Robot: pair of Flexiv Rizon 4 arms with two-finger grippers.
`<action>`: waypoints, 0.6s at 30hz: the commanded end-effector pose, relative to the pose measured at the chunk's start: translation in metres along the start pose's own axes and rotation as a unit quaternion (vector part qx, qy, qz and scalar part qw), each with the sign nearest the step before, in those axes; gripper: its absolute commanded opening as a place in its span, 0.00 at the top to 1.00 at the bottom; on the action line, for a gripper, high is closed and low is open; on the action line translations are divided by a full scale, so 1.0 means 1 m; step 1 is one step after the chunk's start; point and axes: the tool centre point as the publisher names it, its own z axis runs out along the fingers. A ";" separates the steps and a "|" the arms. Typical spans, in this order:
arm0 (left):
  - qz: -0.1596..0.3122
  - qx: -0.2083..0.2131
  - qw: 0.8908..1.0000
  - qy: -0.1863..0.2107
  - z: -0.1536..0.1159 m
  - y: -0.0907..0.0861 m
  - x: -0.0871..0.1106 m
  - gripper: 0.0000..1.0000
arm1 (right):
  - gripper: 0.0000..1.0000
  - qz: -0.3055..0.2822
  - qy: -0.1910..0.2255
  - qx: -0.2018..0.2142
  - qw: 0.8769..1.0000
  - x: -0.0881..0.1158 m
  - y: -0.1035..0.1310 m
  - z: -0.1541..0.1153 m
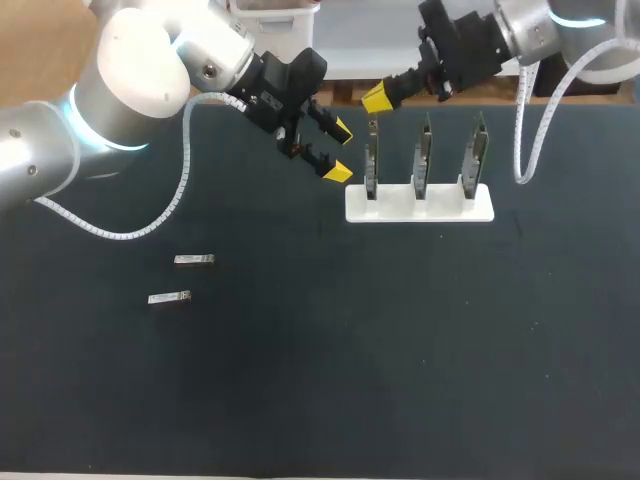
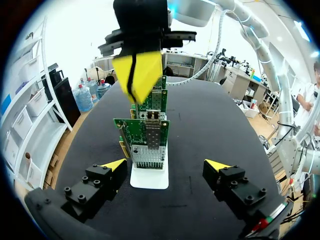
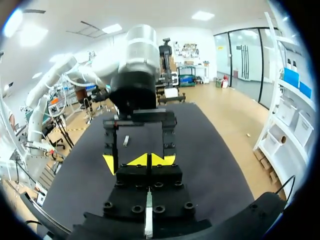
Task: Pick up the optical module with the left hand, and insert it into the network port with the right hand.
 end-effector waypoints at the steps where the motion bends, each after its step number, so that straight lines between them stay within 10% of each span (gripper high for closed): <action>1: 0.000 0.002 1.000 0.002 0.000 0.002 -0.001 0.00 | 1.00 0.000 -0.026 0.005 1.000 -0.002 0.013 -0.020; 18: 0.000 0.002 1.000 0.002 0.000 0.002 -0.001 0.00 | 1.00 -0.038 -0.002 -0.032 0.999 0.036 0.027 -0.093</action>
